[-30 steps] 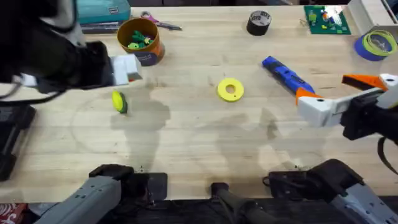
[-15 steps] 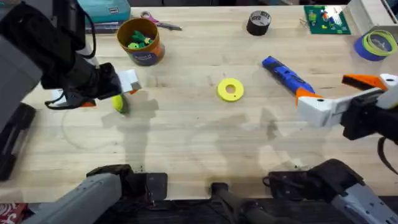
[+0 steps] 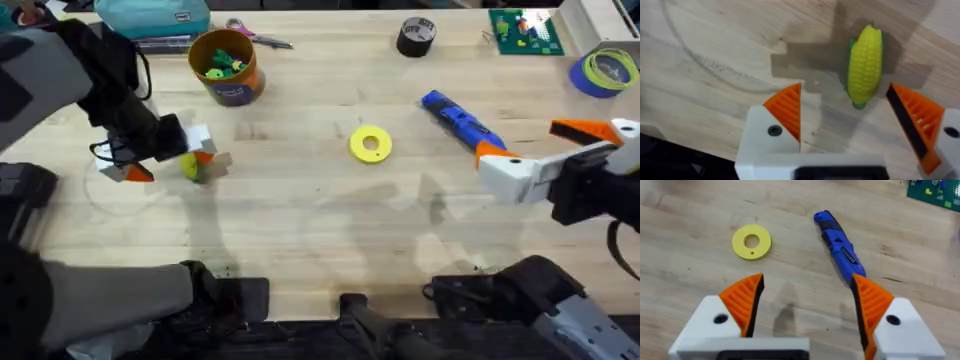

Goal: Pick up the gripper from the table and insert it into the empty holder that is missing its gripper. Then pick up a screw, insert it into the mounting hole, and use the screwdriver to tighten it. Finally, clean up the table by picking up the vegetable and placing it into the bucket.

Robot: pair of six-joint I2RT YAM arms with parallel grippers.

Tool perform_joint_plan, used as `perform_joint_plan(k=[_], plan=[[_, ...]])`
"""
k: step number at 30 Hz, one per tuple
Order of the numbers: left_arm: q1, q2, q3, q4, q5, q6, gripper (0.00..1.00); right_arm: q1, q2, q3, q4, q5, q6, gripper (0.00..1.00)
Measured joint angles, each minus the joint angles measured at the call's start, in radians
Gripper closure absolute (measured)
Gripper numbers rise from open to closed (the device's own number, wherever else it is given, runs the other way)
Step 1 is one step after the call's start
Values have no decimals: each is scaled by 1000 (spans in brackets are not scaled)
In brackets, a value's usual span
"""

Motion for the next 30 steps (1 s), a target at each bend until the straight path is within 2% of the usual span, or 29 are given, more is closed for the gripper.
perform_joint_plan(k=[8,11,13,16,19,21,30], plan=[[4,104,0,40,37,61,7,0,0,0,0,0,0,6],[4,115,0,41,51,65,81,0,0,0,0,0,0,6],[3,115,0,45,55,70,246,0,0,0,0,0,0,7],[4,116,0,45,54,76,623,0,0,0,0,0,0,6],[4,116,0,47,52,81,952,0,0,0,0,0,0,6],[4,116,0,48,49,83,980,0,0,0,0,0,0,6],[4,116,4,43,54,83,978,0,0,0,0,0,0,6]])
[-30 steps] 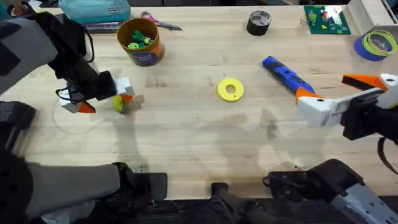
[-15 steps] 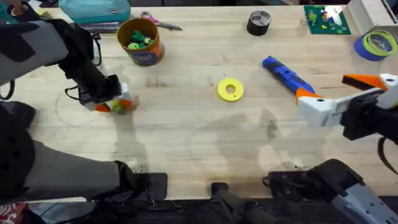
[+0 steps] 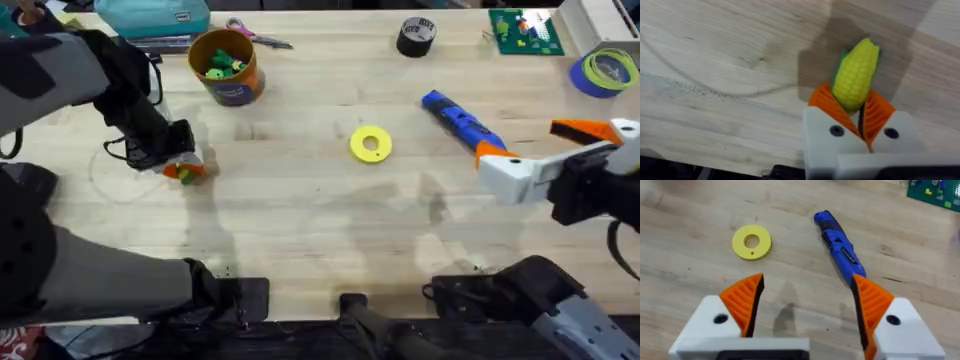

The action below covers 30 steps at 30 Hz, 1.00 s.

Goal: Pick up the gripper from the table and insert it into the empty holder that is missing its gripper. Then pick up a screw, insert it into the mounting hole, and use the screwdriver to tighten it. Finally, clean up the table by picking up the vegetable and placing it into the bucket.

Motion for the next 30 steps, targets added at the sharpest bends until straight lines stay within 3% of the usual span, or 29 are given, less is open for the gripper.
perform_joint_plan(k=[5,18,24,30], plan=[[0,-10,74,-26,44,0,978,0,0,0,0,0,0,6],[-9,-125,478,-9,175,1,978,0,0,0,0,0,0,6],[-100,-114,493,142,186,20,978,0,0,0,0,0,0,6],[-179,-5,496,295,200,30,978,0,0,0,0,0,0,6]])
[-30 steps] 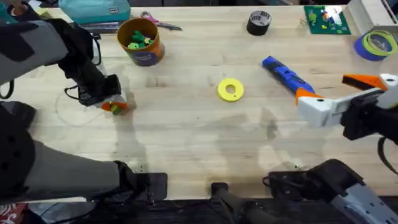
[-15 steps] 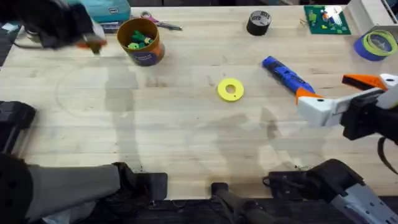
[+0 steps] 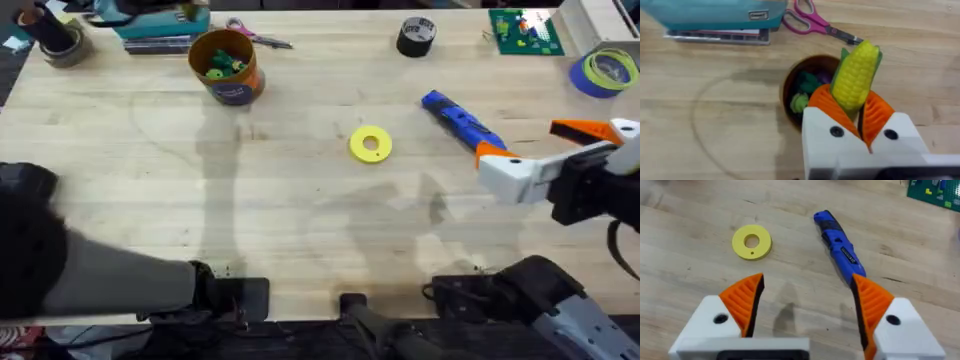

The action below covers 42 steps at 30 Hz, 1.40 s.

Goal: Pick up the gripper from the table and insert it into the empty holder that is missing its gripper. Then pick up a screw, insert it into the mounting hole, and use the screwdriver to tighten it. Finally, clean up the table by picking up the vegetable and placing it into the bucket.

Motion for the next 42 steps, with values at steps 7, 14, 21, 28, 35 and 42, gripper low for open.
perform_joint_plan(k=[7,14,21,28,35,42], plan=[[-26,168,0,65,4,1,978,0,0,0,0,0,0,6],[-31,185,0,64,4,8,587,0,0,0,0,0,0,6],[-31,182,0,-23,4,7,16,0,0,0,0,0,0,6],[-31,84,0,-156,4,8,15,0,0,0,0,0,0,6],[-31,-171,0,-364,-7,8,16,0,0,0,0,0,0,7],[-31,-389,-1,-602,-24,13,15,0,0,0,0,0,0,6]])
